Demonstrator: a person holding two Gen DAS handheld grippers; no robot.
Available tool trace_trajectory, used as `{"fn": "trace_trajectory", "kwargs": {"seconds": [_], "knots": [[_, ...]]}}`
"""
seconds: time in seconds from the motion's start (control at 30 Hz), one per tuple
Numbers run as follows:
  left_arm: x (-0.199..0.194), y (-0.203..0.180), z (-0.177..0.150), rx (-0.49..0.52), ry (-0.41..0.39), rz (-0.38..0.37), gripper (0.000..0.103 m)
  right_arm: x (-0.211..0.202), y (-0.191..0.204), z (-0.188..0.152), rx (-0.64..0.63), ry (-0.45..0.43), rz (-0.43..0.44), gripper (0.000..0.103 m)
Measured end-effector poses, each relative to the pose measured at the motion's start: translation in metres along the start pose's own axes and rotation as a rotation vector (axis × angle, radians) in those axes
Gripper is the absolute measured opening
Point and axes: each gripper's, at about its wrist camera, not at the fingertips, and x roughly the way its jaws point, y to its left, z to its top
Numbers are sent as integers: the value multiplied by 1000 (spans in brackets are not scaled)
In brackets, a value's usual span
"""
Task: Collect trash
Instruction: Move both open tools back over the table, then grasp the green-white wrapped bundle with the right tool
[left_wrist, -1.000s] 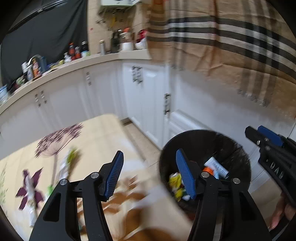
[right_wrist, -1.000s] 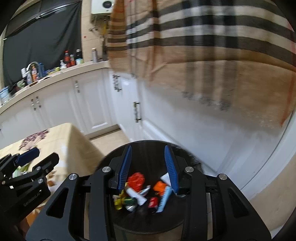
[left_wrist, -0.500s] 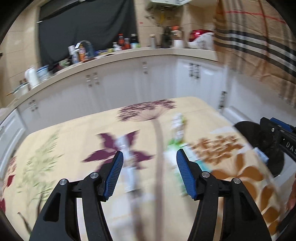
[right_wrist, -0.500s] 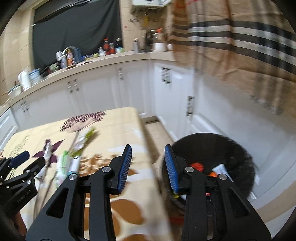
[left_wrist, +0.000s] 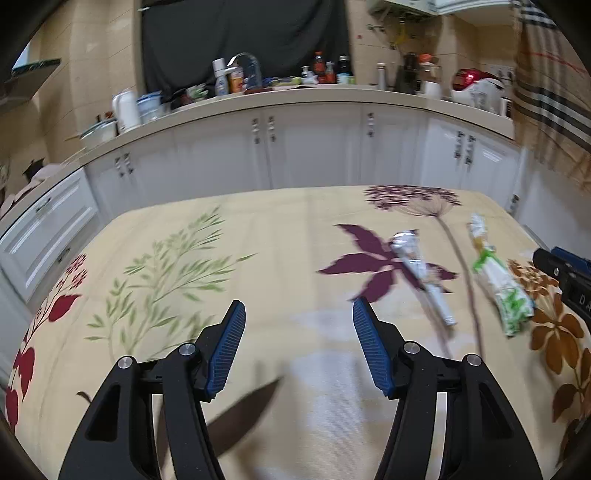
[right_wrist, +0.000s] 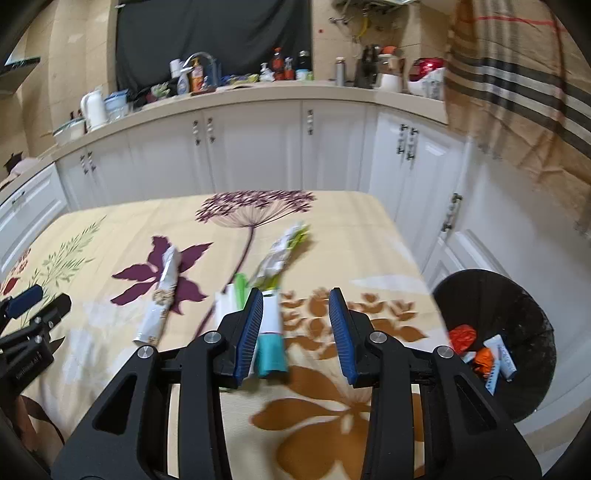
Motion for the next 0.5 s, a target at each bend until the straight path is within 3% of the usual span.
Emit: {"fn": "trace_trajectory", "kwargs": {"seconds": [0.5], "knots": [[6,63,-2,-113,35,29,60,36,42,-2,-89,141,25,36]]}}
